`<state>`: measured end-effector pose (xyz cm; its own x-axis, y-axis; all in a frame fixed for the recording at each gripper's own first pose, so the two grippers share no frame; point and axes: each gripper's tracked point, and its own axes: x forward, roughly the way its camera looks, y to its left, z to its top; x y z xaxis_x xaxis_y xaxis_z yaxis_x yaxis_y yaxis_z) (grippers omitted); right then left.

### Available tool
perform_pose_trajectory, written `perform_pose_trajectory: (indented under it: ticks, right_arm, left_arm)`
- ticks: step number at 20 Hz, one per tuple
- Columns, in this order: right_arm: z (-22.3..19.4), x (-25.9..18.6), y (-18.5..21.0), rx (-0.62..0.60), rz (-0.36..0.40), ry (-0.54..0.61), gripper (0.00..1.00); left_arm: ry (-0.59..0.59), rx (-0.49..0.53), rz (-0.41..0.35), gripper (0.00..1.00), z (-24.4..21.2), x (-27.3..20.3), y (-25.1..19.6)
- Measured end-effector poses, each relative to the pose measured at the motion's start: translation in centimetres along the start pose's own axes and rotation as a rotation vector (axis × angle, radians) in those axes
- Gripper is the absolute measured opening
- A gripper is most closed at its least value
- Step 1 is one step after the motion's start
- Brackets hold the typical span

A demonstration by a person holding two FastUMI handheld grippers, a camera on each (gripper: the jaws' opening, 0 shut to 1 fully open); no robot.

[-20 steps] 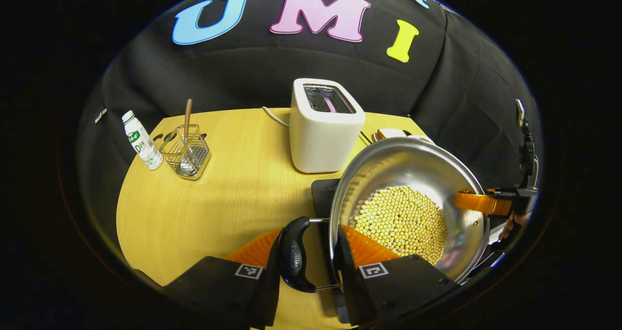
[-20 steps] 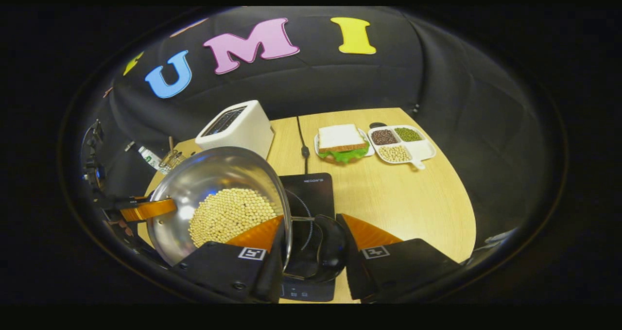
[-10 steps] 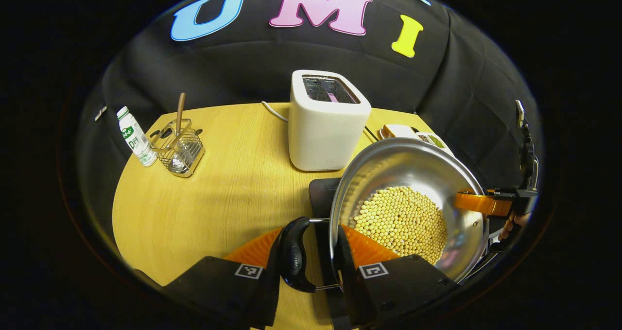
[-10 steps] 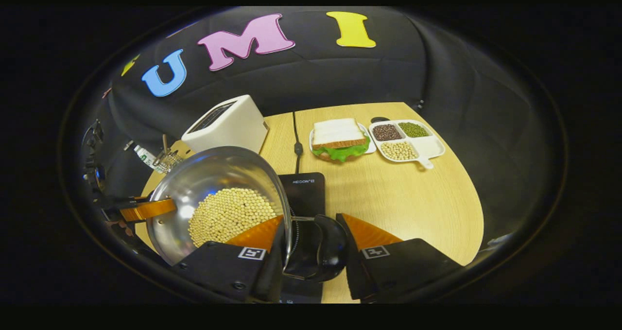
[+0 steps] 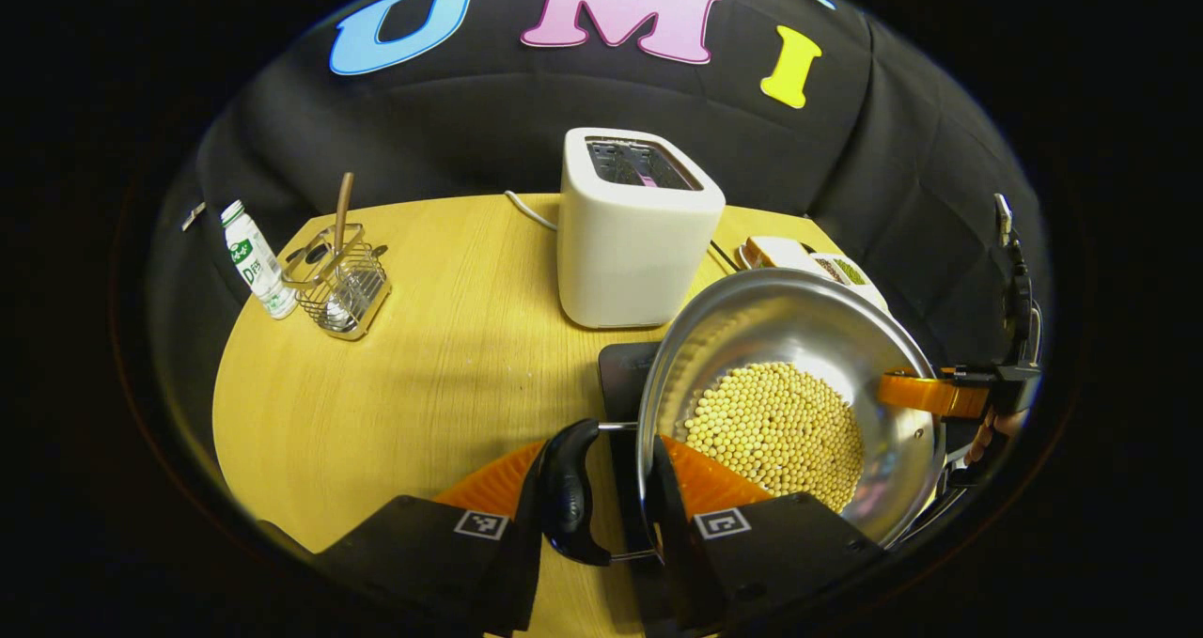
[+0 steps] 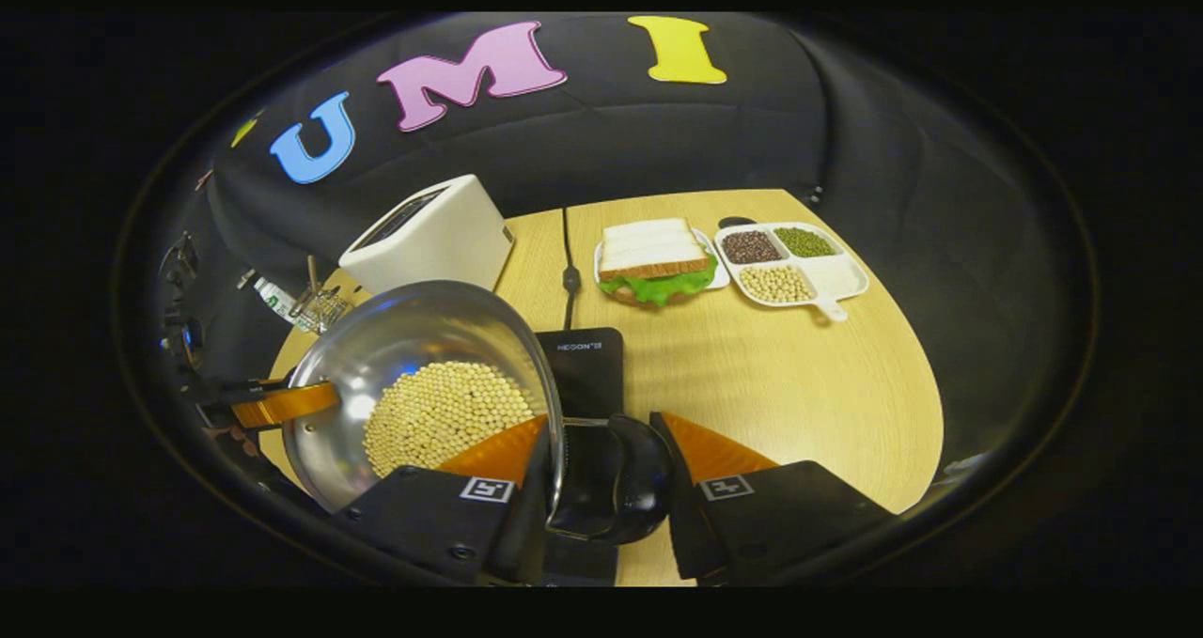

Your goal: First push the handle of the pot to place it horizontally, then grasp the pot with both hands and set it on the induction cooktop.

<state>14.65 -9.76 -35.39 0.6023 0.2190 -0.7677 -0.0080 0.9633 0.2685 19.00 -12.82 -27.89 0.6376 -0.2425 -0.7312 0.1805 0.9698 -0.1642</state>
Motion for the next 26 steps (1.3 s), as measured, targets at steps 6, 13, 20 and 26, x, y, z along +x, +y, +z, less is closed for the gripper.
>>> perform_pose_trajectory:
  ticks: [6,13,20,26]
  right_arm:
    - [0.0,-0.1,0.0,0.019,0.002,0.005,0.57]
    - [-0.1,-0.3,-0.1,0.038,-0.004,0.012,0.57]
    - [0.5,-0.6,-0.9,0.052,-0.069,-0.011,0.92]
    - [1.0,-1.7,-1.6,0.076,-0.105,-0.034,0.99]
  left_arm:
    - [0.007,0.0,-0.002,0.57,-0.1,0.0,0.0]
    - [0.013,-0.012,0.0,0.6,-0.3,0.0,0.0]
    - [0.022,-0.036,0.008,0.86,-1.3,0.0,-0.4]
    - [-0.025,0.015,0.017,0.96,-0.3,-1.5,-0.7]
